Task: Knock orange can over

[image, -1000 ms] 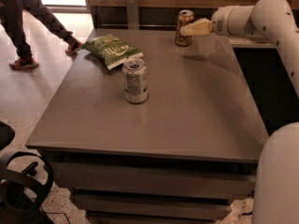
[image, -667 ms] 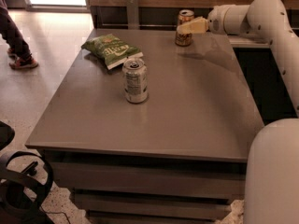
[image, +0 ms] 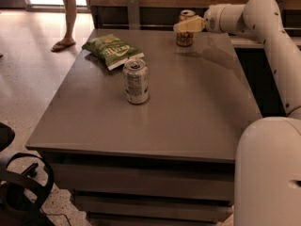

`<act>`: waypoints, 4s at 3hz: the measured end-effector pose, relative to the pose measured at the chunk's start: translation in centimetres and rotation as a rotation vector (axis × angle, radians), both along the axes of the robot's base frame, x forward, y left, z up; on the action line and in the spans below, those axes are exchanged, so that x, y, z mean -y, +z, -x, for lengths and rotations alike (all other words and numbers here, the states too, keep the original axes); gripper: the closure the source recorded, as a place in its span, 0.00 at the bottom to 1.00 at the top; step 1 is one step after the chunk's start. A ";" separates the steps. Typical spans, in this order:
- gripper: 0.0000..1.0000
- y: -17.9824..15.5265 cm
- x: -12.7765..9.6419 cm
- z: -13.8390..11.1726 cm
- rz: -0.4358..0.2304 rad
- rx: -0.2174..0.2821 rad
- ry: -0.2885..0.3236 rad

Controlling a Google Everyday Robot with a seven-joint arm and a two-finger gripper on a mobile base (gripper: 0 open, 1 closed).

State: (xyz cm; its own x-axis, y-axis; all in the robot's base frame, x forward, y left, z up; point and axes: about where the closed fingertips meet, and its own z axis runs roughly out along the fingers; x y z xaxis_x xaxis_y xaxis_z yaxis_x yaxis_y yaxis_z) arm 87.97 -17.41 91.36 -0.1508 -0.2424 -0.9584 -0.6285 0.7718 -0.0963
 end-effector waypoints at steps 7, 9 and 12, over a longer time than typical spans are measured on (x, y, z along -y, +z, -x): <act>0.86 -3.4 -2.5 -1.5 -0.053 -0.082 0.024; 1.00 -2.8 -2.3 -1.1 -0.014 -0.095 0.014; 1.00 1.3 2.7 2.3 0.196 -0.157 -0.095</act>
Offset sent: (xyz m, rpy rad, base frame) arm 0.0145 0.0011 -0.0238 0.0460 0.0828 -0.0041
